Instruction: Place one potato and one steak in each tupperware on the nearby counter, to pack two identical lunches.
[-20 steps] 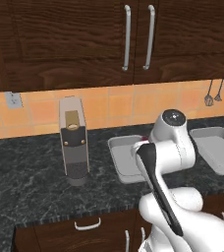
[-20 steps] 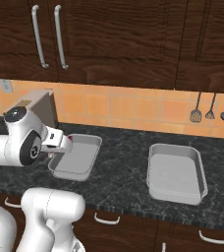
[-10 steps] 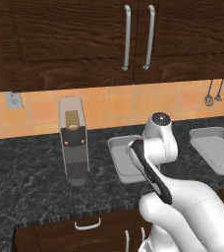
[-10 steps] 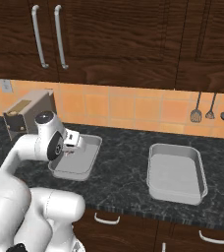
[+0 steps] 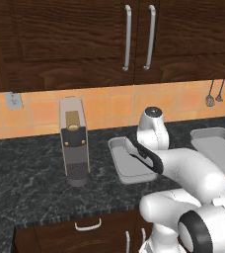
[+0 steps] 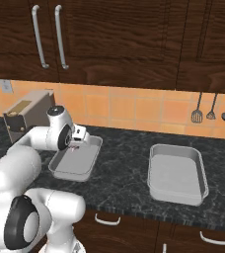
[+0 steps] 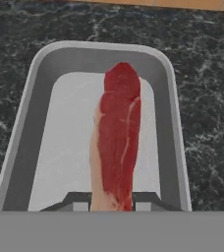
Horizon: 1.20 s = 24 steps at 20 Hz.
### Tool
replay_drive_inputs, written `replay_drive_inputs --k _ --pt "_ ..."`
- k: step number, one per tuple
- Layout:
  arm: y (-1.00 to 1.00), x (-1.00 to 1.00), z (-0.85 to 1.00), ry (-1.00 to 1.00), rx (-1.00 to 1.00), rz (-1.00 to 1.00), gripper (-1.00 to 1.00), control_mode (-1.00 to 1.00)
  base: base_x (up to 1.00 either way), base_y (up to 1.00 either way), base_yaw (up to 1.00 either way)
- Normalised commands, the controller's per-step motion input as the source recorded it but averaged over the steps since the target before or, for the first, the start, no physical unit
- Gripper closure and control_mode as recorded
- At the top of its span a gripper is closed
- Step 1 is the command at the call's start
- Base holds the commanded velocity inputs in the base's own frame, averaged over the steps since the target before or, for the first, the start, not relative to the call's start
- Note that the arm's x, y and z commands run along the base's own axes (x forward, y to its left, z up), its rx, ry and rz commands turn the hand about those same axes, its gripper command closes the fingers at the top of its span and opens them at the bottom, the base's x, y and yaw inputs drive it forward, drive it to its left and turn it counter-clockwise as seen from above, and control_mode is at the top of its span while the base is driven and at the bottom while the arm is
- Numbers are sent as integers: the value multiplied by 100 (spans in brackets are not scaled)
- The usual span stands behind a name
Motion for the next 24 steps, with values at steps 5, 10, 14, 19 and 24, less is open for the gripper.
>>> replay_drive_inputs --k 5,10,14,19,24 --pt "0 0 -27 3 0 0 -100 -100 0 0 0" --pt "0 -15 2 -6 0 0 -100 -100 0 0 0" --pt "-28 -81 24 0 15 -2 -100 -100 0 0 0" --pt "-4 -100 34 -3 5 0 -100 -100 0 0 0" --pt "-16 -100 47 -21 0 0 -100 -100 0 0 0"
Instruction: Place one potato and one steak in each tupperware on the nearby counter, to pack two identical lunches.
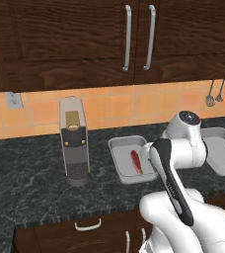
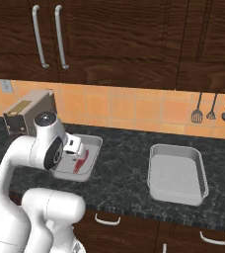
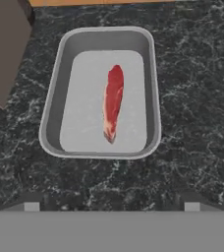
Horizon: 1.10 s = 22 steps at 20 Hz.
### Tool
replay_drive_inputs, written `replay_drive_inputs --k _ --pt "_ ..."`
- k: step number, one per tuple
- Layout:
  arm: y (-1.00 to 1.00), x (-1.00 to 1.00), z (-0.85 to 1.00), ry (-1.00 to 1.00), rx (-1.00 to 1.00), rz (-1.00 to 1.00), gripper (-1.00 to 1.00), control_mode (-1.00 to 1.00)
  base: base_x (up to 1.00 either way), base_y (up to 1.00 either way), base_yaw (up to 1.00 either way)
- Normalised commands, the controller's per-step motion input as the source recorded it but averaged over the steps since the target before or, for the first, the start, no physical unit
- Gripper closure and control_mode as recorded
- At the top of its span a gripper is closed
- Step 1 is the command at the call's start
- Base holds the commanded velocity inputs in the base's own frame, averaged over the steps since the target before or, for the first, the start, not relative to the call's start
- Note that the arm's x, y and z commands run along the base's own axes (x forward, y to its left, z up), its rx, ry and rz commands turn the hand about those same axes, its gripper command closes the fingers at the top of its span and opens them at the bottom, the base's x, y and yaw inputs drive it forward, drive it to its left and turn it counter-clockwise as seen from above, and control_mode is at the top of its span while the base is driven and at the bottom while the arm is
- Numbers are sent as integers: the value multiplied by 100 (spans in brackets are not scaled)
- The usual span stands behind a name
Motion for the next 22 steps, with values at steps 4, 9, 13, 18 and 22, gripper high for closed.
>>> replay_drive_inputs --k 4,9,13,18,22 --pt "-25 -100 47 -13 -4 -5 -100 -100 0 0 0" --pt "-30 -88 16 -7 0 -2 -100 -100 0 0 0" --pt "4 -79 -15 -11 -2 0 -100 -100 0 0 0" --pt "14 -25 -10 -2 -4 0 -100 -100 0 0 0" --pt "0 0 0 0 0 0 -100 -100 0 0 0"
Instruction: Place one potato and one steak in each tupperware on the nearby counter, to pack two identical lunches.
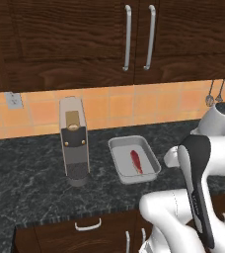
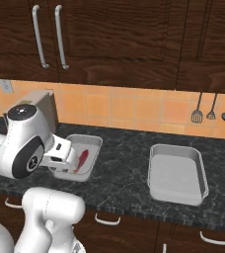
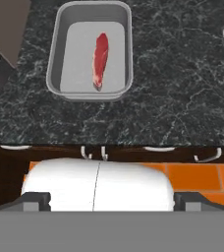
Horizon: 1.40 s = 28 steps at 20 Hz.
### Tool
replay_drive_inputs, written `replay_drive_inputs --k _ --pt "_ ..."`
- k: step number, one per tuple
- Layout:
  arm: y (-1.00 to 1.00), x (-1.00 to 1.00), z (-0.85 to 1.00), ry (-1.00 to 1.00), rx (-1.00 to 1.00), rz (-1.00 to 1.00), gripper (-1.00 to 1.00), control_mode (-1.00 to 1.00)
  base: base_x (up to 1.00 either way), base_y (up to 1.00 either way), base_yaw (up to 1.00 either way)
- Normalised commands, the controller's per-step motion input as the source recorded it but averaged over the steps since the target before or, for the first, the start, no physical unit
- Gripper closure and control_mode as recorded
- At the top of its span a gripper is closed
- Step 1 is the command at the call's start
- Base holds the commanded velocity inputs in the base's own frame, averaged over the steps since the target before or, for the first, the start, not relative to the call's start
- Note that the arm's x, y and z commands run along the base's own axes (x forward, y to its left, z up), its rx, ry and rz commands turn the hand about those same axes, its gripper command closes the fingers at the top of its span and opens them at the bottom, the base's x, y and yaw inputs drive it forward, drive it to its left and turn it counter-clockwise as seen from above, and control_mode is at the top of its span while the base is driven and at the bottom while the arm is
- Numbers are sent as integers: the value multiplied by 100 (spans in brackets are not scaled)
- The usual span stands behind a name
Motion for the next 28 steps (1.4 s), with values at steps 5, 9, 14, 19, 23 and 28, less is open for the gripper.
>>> replay_drive_inputs --k 5,9,14,19,23,28 --pt "-1 -9 0 -2 0 -1 -100 100 -63 -13 -32" --pt "0 0 0 0 0 0 -100 100 -81 -53 -48" --pt "0 0 0 0 0 0 -100 100 -28 -97 -45" --pt "0 0 0 0 0 0 -100 100 -18 -100 -31" --pt "0 0 0 0 0 0 -100 100 0 -100 -12" --pt "0 0 0 0 0 0 -100 100 3 -100 20"
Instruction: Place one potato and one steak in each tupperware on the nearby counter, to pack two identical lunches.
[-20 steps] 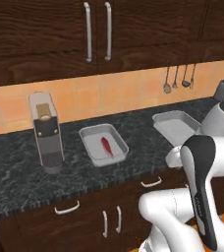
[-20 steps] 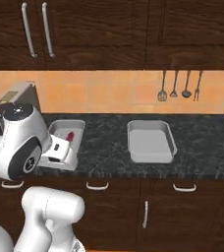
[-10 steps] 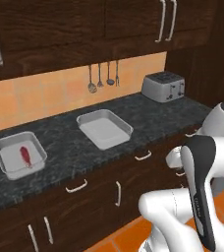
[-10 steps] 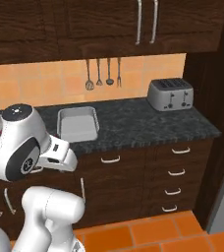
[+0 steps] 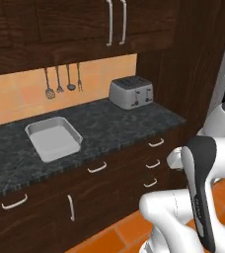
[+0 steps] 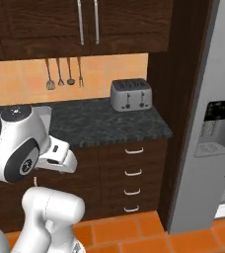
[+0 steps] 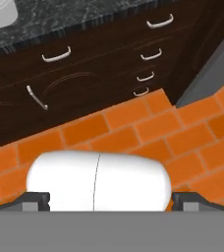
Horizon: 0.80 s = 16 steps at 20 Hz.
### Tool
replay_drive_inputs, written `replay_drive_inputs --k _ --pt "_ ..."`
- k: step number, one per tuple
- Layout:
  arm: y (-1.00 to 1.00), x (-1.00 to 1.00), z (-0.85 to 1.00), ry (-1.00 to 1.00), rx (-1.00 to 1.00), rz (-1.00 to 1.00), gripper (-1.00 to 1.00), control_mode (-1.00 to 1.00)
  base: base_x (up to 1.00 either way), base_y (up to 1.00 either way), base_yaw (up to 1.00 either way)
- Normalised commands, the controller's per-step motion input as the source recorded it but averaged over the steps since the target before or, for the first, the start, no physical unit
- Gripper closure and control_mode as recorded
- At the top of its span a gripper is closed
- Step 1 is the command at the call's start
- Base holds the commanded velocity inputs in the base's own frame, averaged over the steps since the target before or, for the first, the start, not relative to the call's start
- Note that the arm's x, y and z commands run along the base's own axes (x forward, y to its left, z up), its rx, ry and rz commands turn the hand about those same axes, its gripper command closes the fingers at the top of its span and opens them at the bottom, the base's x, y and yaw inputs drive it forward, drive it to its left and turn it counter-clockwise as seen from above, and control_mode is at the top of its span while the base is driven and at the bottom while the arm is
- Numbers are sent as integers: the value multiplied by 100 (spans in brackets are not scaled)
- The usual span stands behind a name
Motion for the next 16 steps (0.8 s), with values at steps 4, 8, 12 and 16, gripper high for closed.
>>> replay_drive_inputs --k 4,8,12,16 --pt "0 0 0 0 0 0 -100 100 -1 -100 44" --pt "0 0 0 0 0 0 -100 100 -23 -100 46" --pt "0 0 0 0 0 0 -100 100 -46 -100 42" --pt "0 0 0 0 0 0 -100 100 -18 -100 43"
